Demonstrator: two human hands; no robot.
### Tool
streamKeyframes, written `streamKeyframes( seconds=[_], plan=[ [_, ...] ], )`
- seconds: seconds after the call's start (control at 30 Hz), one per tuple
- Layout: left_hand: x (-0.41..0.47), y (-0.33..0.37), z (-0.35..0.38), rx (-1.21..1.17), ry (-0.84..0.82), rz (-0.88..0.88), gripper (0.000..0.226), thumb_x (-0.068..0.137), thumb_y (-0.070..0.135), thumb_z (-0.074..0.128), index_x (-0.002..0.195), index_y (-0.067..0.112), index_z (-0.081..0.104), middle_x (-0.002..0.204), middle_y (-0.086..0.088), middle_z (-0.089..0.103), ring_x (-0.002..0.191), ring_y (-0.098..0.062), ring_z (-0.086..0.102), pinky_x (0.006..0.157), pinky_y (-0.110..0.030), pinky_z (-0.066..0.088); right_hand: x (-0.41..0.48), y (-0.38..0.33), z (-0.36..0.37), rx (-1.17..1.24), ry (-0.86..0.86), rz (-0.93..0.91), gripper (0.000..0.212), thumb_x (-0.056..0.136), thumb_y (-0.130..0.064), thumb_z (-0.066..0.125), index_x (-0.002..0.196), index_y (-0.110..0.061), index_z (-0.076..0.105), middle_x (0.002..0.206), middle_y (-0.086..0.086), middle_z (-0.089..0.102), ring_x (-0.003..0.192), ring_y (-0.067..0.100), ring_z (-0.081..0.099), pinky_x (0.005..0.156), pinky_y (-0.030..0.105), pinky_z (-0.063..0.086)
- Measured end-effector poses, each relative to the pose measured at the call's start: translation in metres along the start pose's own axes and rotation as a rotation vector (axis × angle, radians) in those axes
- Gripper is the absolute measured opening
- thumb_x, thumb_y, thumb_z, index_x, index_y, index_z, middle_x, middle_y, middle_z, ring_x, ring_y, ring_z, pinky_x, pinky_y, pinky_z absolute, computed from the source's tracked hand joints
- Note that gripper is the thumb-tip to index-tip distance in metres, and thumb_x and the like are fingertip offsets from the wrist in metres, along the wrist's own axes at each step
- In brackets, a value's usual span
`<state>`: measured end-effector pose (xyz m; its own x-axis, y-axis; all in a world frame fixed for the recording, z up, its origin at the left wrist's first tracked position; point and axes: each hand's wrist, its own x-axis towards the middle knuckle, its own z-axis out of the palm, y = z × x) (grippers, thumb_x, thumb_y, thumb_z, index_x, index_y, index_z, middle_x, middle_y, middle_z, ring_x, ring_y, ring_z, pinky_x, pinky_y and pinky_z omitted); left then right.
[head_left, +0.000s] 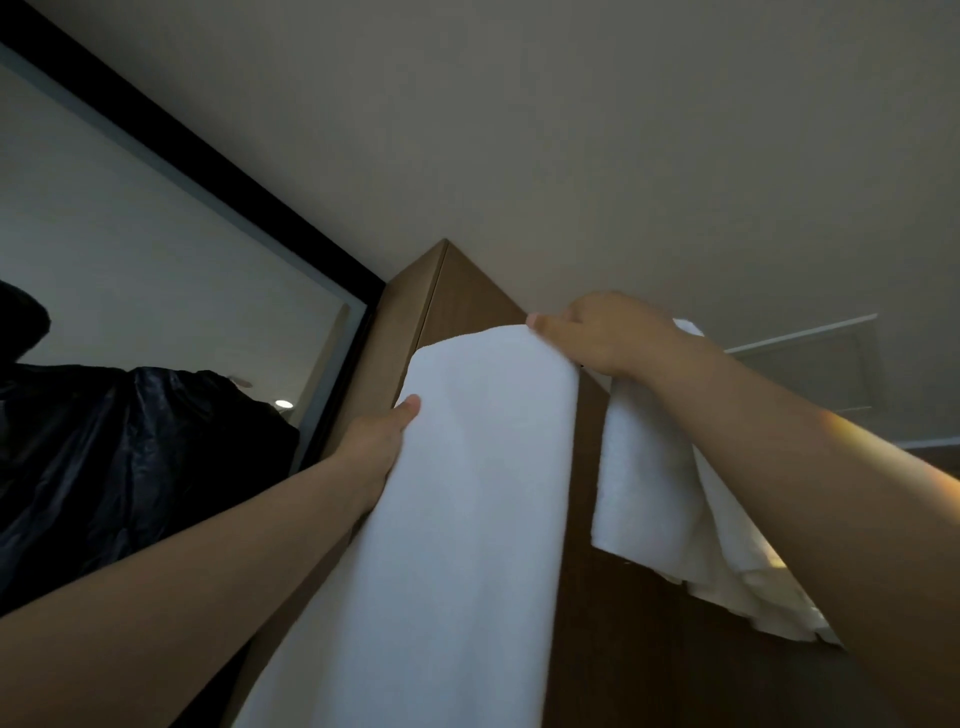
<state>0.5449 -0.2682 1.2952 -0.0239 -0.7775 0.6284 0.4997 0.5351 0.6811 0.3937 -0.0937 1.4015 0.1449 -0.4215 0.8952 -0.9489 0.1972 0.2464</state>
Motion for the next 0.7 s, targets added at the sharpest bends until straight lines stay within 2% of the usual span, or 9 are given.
streamKeyframes(
  seconds=[0.07, 0.2, 0.27, 0.33, 0.37, 0.43, 0.53, 0.63, 0.7],
  plan=[
    [-0.002, 0.003, 0.001, 0.007, 0.004, -0.001, 0.031, 0.089, 0.039, 0.066, 0.083, 0.008, 0.065, 0.082, -0.005, 0.070, 0.072, -0.022, 0.067, 0.057, -0.026, 0.048, -0.001, -0.001, -0.002, -0.017, -0.012, 0.022, 0.058, 0.099, -0.057, 0.035, 0.106, -0.007, 0.064, 0.117, 0.015, 0.063, 0.110, 0.031, 0.057, 0.091, 0.036, 0.043],
    [-0.006, 0.006, 0.005, 0.019, 0.018, -0.012, 0.028, 0.090, 0.037, 0.065, 0.081, 0.010, 0.062, 0.081, -0.004, 0.067, 0.072, -0.022, 0.064, 0.057, -0.027, 0.046, -0.017, -0.008, -0.010, 0.029, 0.061, 0.005, 0.052, 0.098, -0.053, 0.042, 0.111, -0.007, 0.063, 0.118, 0.014, 0.064, 0.109, 0.030, 0.057, 0.089, 0.034, 0.044],
    [-0.008, 0.008, 0.006, 0.019, 0.011, -0.019, 0.029, 0.090, 0.037, 0.066, 0.087, 0.008, 0.063, 0.085, -0.005, 0.067, 0.075, -0.023, 0.064, 0.062, -0.029, 0.048, -0.041, -0.010, -0.008, 0.062, 0.205, -0.027, 0.051, 0.095, -0.050, 0.049, 0.123, -0.009, 0.058, 0.126, 0.012, 0.059, 0.117, 0.030, 0.053, 0.096, 0.036, 0.043],
    [-0.010, 0.010, 0.006, 0.021, 0.011, -0.033, 0.032, 0.090, 0.037, 0.066, 0.094, 0.006, 0.063, 0.089, -0.007, 0.067, 0.077, -0.025, 0.064, 0.069, -0.031, 0.049, -0.076, -0.014, 0.001, 0.115, 0.382, -0.046, 0.053, 0.093, -0.051, 0.052, 0.133, -0.017, 0.051, 0.130, 0.007, 0.055, 0.119, 0.026, 0.050, 0.096, 0.036, 0.041],
    [-0.011, 0.011, 0.006, 0.022, 0.012, -0.034, 0.031, 0.090, 0.036, 0.065, 0.093, 0.006, 0.063, 0.087, -0.007, 0.067, 0.076, -0.024, 0.063, 0.067, -0.030, 0.048, -0.094, -0.017, 0.008, 0.113, 0.436, -0.042, 0.056, 0.092, -0.054, 0.051, 0.138, -0.022, 0.046, 0.131, 0.004, 0.053, 0.119, 0.024, 0.050, 0.093, 0.036, 0.043],
    [-0.013, 0.012, 0.005, 0.027, 0.018, -0.030, 0.028, 0.091, 0.035, 0.064, 0.083, 0.008, 0.061, 0.080, -0.004, 0.065, 0.070, -0.021, 0.061, 0.056, -0.027, 0.044, -0.120, -0.020, 0.020, 0.071, 0.393, -0.019, 0.068, 0.090, -0.063, 0.046, 0.147, -0.031, 0.028, 0.132, 0.003, 0.050, 0.115, 0.020, 0.052, 0.091, 0.034, 0.047],
    [-0.016, 0.015, 0.006, 0.020, 0.012, -0.031, 0.027, 0.092, 0.033, 0.063, 0.078, 0.010, 0.060, 0.079, -0.004, 0.064, 0.068, -0.019, 0.061, 0.053, -0.026, 0.042, -0.127, -0.022, 0.033, 0.198, 0.142, -0.026, 0.078, 0.092, -0.063, 0.043, 0.153, -0.039, 0.001, 0.124, 0.000, 0.058, 0.099, 0.014, 0.059, 0.086, 0.030, 0.051],
    [-0.020, 0.018, 0.005, 0.051, 0.022, -0.040, 0.027, 0.092, 0.033, 0.063, 0.082, 0.008, 0.060, 0.078, -0.003, 0.063, 0.065, -0.018, 0.060, 0.049, -0.026, 0.041, -0.117, -0.022, 0.036, 0.414, 0.055, -0.043, 0.075, 0.095, -0.042, 0.056, 0.154, -0.037, 0.010, 0.138, -0.001, 0.052, 0.104, 0.013, 0.057, 0.082, 0.025, 0.050],
    [-0.019, 0.023, 0.003, 0.058, 0.013, -0.042, 0.029, 0.092, 0.033, 0.063, 0.096, 0.004, 0.063, 0.084, -0.006, 0.065, 0.068, -0.020, 0.061, 0.051, -0.027, 0.043, -0.109, -0.024, 0.034, 0.504, 0.108, -0.040, 0.069, 0.094, -0.035, 0.061, 0.152, -0.033, 0.024, 0.139, -0.003, 0.051, 0.112, 0.013, 0.055, 0.093, 0.025, 0.047]
  ],
)
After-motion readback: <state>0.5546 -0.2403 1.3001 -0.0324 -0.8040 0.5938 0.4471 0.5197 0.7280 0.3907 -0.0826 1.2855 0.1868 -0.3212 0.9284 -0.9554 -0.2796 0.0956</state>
